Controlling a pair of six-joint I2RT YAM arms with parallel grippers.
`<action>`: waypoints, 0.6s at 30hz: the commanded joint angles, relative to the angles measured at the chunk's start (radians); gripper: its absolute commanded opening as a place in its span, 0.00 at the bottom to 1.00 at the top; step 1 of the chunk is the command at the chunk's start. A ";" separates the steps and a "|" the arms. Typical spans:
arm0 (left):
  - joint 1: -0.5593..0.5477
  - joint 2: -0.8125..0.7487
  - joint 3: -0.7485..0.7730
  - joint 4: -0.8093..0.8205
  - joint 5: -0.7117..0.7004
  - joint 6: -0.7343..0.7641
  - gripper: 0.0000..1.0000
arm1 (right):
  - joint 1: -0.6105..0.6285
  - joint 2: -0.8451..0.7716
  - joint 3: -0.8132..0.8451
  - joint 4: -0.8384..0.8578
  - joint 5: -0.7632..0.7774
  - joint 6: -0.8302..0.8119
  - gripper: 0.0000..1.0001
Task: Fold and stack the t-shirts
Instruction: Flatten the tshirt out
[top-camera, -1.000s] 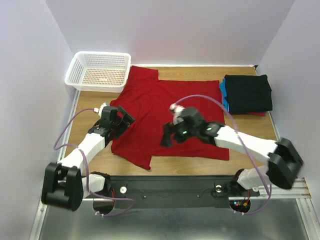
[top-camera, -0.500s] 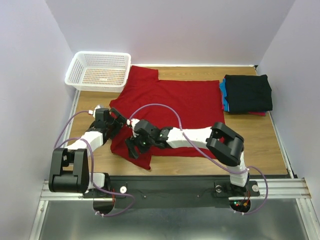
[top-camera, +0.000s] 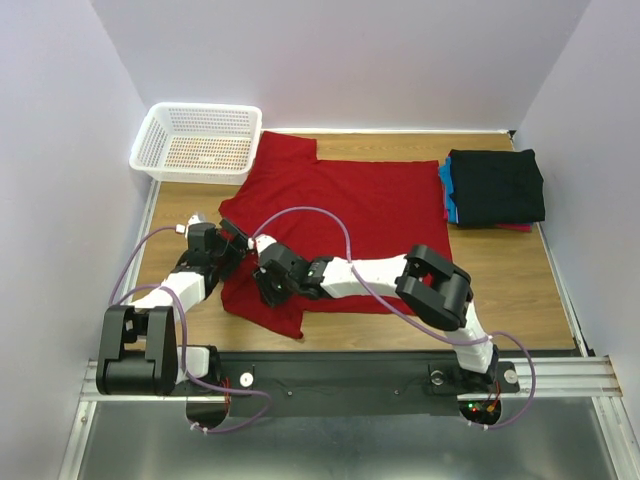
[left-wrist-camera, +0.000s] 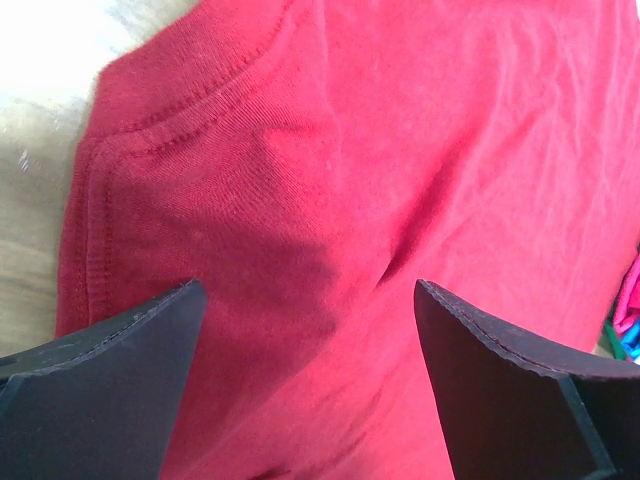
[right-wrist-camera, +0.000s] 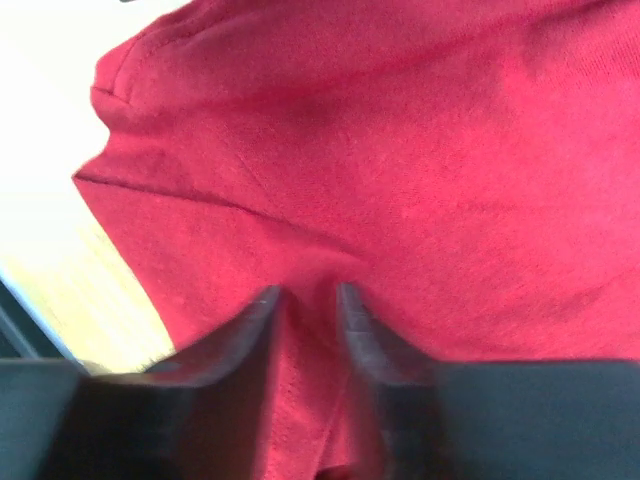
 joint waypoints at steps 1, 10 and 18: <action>0.007 -0.026 -0.031 -0.092 -0.020 0.014 0.98 | 0.054 -0.004 0.026 0.024 0.039 -0.009 0.27; 0.012 -0.029 -0.028 -0.102 -0.028 0.009 0.98 | 0.146 -0.099 -0.047 0.024 0.055 0.009 0.00; 0.013 -0.041 -0.027 -0.111 -0.027 0.003 0.98 | 0.302 -0.133 -0.086 0.024 -0.051 0.057 0.19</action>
